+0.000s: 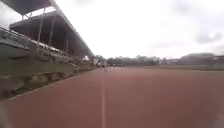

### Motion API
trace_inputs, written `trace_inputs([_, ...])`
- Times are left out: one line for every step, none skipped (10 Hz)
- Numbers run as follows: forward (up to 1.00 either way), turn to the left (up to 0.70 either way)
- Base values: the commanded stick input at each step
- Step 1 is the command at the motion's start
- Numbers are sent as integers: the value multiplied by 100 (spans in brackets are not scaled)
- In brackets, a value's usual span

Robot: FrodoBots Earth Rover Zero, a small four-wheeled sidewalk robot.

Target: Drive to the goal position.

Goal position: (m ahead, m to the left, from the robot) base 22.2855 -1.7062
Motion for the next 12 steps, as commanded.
trace_inputs([70,1])
trace_inputs([70,1])
trace_inputs([70,1])
trace_inputs([70,1])
trace_inputs([70,1])
trace_inputs([70,1])
trace_inputs([70,1])
trace_inputs([70,1])
trace_inputs([70,1])
trace_inputs([70,1])
trace_inputs([70,1])
trace_inputs([70,1])
